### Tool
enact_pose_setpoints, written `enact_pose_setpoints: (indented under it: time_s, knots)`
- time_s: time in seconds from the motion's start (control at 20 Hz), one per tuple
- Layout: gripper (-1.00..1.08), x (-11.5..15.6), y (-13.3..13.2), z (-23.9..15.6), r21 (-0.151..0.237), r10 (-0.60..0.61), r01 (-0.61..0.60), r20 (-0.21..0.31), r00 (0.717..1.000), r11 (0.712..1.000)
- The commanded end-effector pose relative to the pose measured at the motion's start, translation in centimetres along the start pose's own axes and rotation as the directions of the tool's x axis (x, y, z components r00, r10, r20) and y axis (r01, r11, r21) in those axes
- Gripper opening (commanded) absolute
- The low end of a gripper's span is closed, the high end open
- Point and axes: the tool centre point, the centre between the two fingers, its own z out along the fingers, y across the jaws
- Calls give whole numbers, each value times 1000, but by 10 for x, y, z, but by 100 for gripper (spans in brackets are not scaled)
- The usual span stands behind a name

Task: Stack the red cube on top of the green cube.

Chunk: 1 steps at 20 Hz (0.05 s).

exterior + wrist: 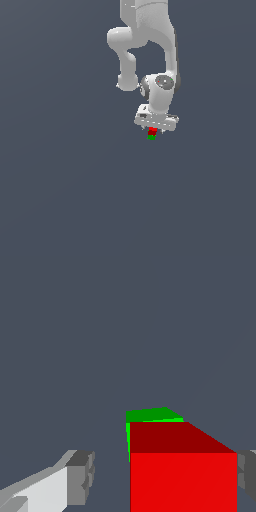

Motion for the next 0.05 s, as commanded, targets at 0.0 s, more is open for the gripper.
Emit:
enact_pose_setpoints:
  time_s: [0.0]
  knots:
    - [100, 0, 0, 0, 0, 0, 0, 0, 1000, 1000]
